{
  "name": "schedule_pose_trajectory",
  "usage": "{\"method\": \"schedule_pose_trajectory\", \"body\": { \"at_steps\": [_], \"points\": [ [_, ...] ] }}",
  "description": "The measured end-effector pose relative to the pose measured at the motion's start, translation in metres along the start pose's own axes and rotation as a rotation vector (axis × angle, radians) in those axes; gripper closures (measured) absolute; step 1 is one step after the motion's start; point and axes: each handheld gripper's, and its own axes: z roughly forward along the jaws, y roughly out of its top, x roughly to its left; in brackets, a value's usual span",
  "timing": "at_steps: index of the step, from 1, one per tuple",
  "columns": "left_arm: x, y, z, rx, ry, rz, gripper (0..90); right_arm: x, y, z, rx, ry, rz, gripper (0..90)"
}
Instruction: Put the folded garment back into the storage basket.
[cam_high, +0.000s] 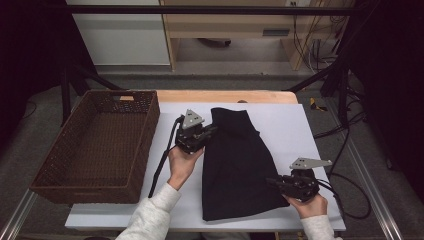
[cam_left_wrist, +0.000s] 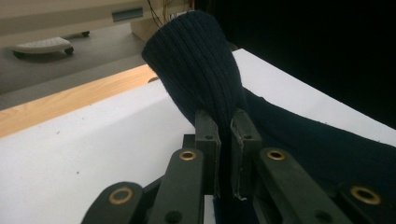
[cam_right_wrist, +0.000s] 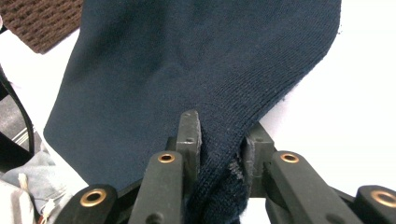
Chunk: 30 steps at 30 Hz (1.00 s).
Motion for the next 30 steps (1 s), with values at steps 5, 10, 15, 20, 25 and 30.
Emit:
{"method": "schedule_pose_trajectory", "body": {
  "at_steps": [5, 10, 15, 20, 25, 30],
  "points": [
    [0.0, 0.007, -0.009, -0.011, 0.005, 0.013, 83.8, 0.004, 0.006, -0.003, -0.008, 0.005, -0.007, 74.1],
    [0.0, 0.013, -0.017, -0.015, 0.012, 0.021, 83.8, 0.009, 0.012, -0.006, -0.021, 0.004, -0.023, 74.2],
    [0.001, 0.019, -0.024, -0.026, 0.017, 0.026, 83.8, 0.014, 0.021, -0.009, -0.033, 0.007, -0.039, 74.2],
    [0.004, 0.022, -0.032, -0.033, 0.027, 0.029, 83.8, 0.019, 0.029, -0.01, -0.039, 0.014, -0.053, 74.2],
    [0.01, 0.024, -0.039, -0.037, 0.04, 0.025, 83.8, 0.023, 0.036, -0.009, -0.044, 0.024, -0.065, 74.2],
    [0.014, 0.026, -0.047, -0.046, 0.045, 0.018, 83.8, 0.027, 0.043, -0.008, -0.047, 0.028, -0.077, 74.3]
  ]
}}
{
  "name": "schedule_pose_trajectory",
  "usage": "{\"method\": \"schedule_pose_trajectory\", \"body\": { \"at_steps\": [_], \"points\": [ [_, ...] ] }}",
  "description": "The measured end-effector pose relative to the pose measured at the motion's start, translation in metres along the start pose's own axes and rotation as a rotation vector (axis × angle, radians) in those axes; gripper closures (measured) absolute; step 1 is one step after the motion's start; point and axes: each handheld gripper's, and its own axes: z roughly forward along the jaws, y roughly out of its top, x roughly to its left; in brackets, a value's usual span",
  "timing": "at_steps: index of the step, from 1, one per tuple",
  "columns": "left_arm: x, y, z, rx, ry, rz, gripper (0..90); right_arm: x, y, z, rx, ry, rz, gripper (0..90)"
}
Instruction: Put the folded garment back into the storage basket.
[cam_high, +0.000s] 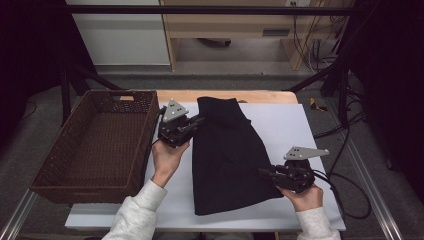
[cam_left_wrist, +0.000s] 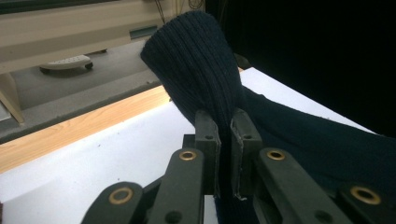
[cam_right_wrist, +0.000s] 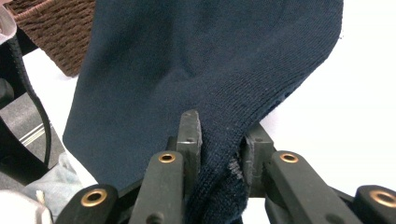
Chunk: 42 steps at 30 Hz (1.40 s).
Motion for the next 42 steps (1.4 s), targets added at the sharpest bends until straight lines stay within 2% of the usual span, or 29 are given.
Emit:
{"method": "schedule_pose_trajectory", "body": {
  "at_steps": [8, 20, 32, 42],
  "points": [
    [0.006, 0.009, -0.012, -0.003, 0.015, 0.006, 83.8, 0.006, 0.013, 0.004, -0.009, 0.015, -0.02, 74.3],
    [0.014, 0.016, -0.027, 0.012, 0.032, 0.029, 83.7, 0.013, 0.022, 0.012, -0.021, 0.04, -0.038, 74.3],
    [0.016, 0.031, -0.04, 0.011, 0.045, 0.053, 83.7, 0.021, 0.034, 0.013, -0.044, 0.055, -0.054, 74.3],
    [0.025, 0.042, -0.055, -0.001, 0.052, 0.051, 83.7, 0.029, 0.046, 0.015, -0.069, 0.069, -0.067, 74.3]
  ]
}}
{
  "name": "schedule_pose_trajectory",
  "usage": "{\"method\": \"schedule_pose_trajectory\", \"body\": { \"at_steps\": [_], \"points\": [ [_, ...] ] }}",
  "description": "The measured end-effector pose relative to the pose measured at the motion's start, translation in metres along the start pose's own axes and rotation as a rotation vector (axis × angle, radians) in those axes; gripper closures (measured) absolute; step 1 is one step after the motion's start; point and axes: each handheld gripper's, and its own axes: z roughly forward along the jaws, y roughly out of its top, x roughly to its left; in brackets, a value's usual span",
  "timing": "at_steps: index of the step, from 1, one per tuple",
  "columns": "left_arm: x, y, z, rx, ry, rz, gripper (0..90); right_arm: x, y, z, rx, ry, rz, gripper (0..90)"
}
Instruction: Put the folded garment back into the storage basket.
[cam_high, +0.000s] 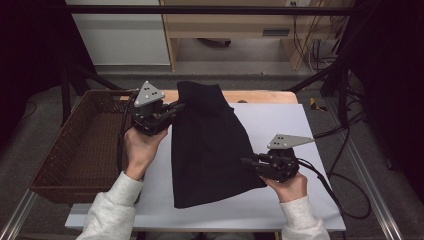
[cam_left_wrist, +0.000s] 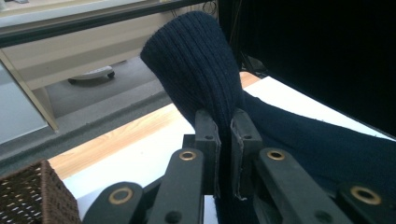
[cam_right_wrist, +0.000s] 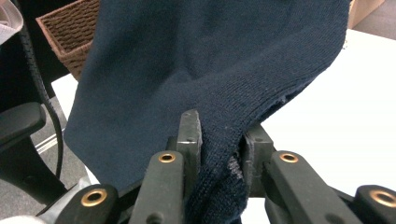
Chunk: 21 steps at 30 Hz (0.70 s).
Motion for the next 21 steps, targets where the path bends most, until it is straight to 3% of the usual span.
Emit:
{"method": "schedule_pose_trajectory", "body": {
  "at_steps": [12, 21],
  "points": [
    [0.014, 0.011, -0.018, -0.009, 0.03, 0.01, 83.7, 0.008, 0.019, 0.008, -0.037, 0.027, -0.012, 74.2],
    [0.029, 0.017, -0.035, -0.016, 0.052, -0.012, 83.7, 0.014, 0.036, 0.017, -0.056, 0.044, -0.031, 74.3]
  ]
}}
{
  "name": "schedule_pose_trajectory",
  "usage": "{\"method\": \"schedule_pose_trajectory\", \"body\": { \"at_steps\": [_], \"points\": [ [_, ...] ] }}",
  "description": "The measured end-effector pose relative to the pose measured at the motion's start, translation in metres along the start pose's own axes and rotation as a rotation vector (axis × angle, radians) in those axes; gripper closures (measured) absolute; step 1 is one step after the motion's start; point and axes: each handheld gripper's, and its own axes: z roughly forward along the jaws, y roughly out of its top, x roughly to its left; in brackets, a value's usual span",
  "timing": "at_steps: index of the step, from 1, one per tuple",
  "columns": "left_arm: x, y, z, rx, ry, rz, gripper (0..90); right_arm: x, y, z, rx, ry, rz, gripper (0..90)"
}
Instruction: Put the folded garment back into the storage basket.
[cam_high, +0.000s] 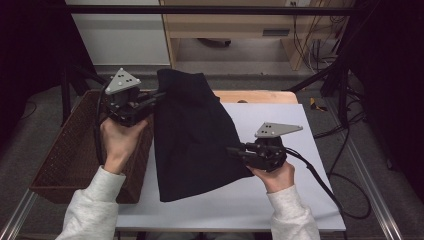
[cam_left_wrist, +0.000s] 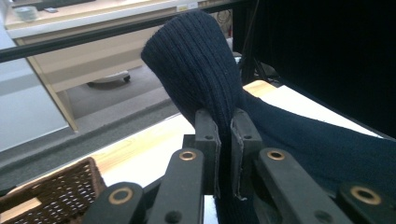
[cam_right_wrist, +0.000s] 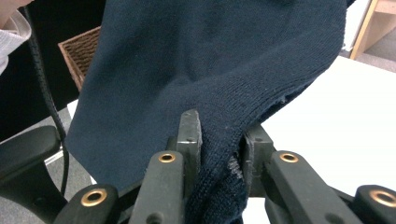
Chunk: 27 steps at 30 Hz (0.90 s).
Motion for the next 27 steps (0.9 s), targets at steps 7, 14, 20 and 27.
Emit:
{"method": "schedule_pose_trajectory", "body": {
  "at_steps": [7, 14, 20, 27],
  "points": [
    [0.016, 0.0, -0.01, -0.002, 0.016, -0.024, 83.7, 0.007, 0.01, 0.013, -0.007, 0.01, -0.013, 74.2],
    [0.029, 0.002, -0.019, 0.003, 0.037, -0.032, 83.7, 0.011, 0.02, 0.024, -0.011, 0.03, -0.015, 74.2],
    [0.037, 0.002, -0.025, 0.008, 0.056, -0.033, 83.7, 0.013, 0.026, 0.032, -0.013, 0.042, -0.015, 74.2],
    [0.048, 0.001, -0.031, 0.002, 0.071, -0.055, 83.6, 0.015, 0.032, 0.039, -0.014, 0.05, -0.018, 74.2]
  ]
}}
